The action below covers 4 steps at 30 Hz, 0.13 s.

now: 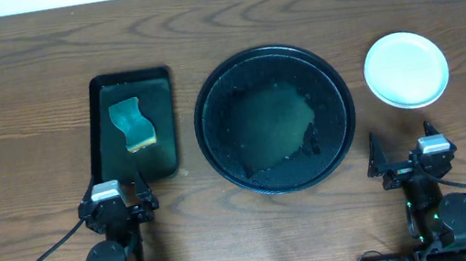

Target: Clean dirty plates on tray and stack at the side

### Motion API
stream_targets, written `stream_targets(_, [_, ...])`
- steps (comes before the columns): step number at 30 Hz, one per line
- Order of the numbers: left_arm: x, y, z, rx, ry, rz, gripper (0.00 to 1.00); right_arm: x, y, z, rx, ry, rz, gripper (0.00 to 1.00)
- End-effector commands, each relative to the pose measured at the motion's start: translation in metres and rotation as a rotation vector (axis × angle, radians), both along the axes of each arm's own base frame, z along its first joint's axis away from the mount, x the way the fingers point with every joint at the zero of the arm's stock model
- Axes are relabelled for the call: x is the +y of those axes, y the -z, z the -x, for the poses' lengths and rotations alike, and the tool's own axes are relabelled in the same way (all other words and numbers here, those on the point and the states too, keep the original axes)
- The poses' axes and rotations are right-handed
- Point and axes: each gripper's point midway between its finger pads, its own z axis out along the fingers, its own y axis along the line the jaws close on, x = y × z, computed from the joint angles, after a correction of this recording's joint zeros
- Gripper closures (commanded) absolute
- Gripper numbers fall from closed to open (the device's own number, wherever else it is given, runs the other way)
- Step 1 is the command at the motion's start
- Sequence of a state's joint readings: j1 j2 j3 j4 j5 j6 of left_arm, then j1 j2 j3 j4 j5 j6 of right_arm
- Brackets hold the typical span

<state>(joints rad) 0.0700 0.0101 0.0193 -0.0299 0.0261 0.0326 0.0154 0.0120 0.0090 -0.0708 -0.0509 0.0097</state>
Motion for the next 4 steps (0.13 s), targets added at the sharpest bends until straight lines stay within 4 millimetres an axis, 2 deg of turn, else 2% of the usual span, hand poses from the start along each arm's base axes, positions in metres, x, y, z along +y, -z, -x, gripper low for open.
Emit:
stream_targets(1, [0.0048, 0.0165, 0.0017, 0.052, -0.031, 0.003, 0.20, -0.0003, 0.0008, 0.0002, -0.001, 0.003, 0.016, 0.01])
stream_targets(4, [0.0048, 0.0165, 0.0017, 0.052, -0.031, 0.003, 0.20, -0.0002, 0.0008, 0.0002, -0.001, 0.002, 0.015, 0.01])
